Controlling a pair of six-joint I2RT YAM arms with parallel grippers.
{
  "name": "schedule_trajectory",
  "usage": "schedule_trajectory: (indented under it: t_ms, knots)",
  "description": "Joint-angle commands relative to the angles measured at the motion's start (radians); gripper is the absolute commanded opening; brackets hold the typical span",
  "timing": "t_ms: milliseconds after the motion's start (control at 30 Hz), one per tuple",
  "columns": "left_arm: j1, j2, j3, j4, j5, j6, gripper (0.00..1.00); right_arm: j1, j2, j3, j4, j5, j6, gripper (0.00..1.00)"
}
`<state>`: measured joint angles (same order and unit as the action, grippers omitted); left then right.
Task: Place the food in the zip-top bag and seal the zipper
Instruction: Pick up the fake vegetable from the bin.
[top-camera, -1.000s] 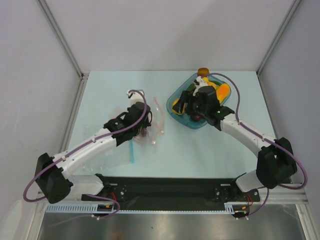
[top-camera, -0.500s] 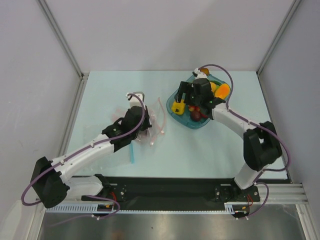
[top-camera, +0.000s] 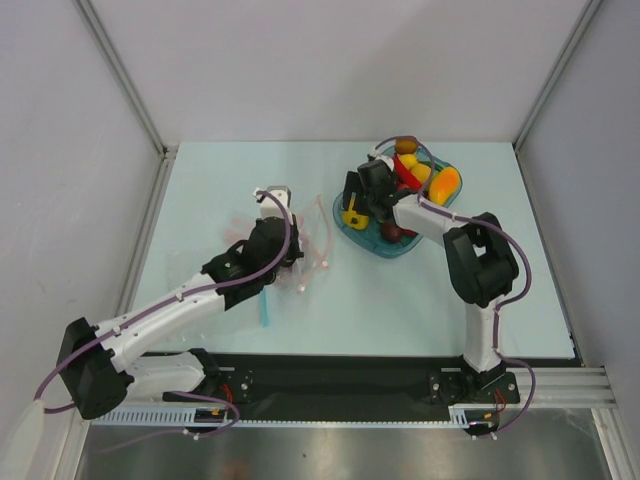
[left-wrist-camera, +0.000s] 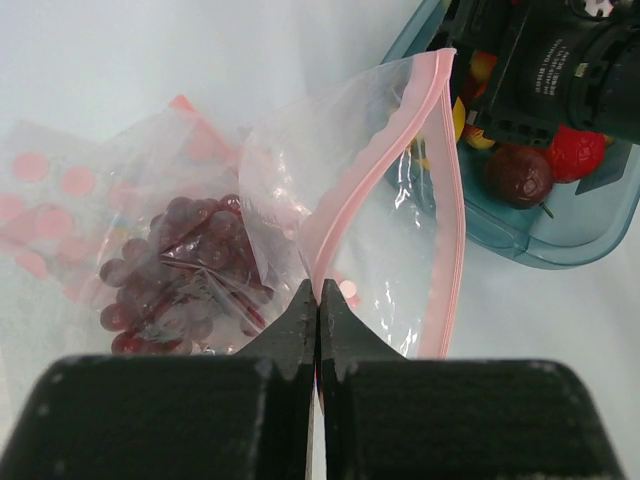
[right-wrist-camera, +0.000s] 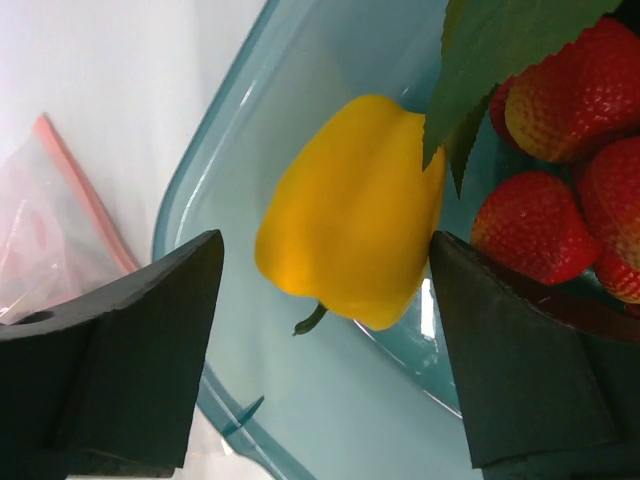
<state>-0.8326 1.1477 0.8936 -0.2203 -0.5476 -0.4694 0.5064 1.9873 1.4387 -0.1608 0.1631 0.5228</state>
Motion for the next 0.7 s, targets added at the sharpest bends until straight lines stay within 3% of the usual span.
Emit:
schedule_trajectory:
  t_ms: [0,267,533,667]
  knots:
    - [-0.011,-0.016,0.030,0.013,-0.035,0.021,0.00,0.004,0.041,0.063,-0.020,0.052,0.032,0.85]
    - [-0.031,-0.003,0.045,-0.007,-0.055,0.026,0.00,0.004,-0.025,0.043,-0.049,0.023,0.017,0.51]
    - [-0.042,0.003,0.048,-0.004,-0.061,0.032,0.00,0.001,-0.312,-0.142,0.003,-0.043,-0.027,0.48]
    - [-0.042,0.014,0.051,0.001,-0.054,0.035,0.00,0.007,-0.484,-0.341,0.098,-0.132,-0.030,0.47]
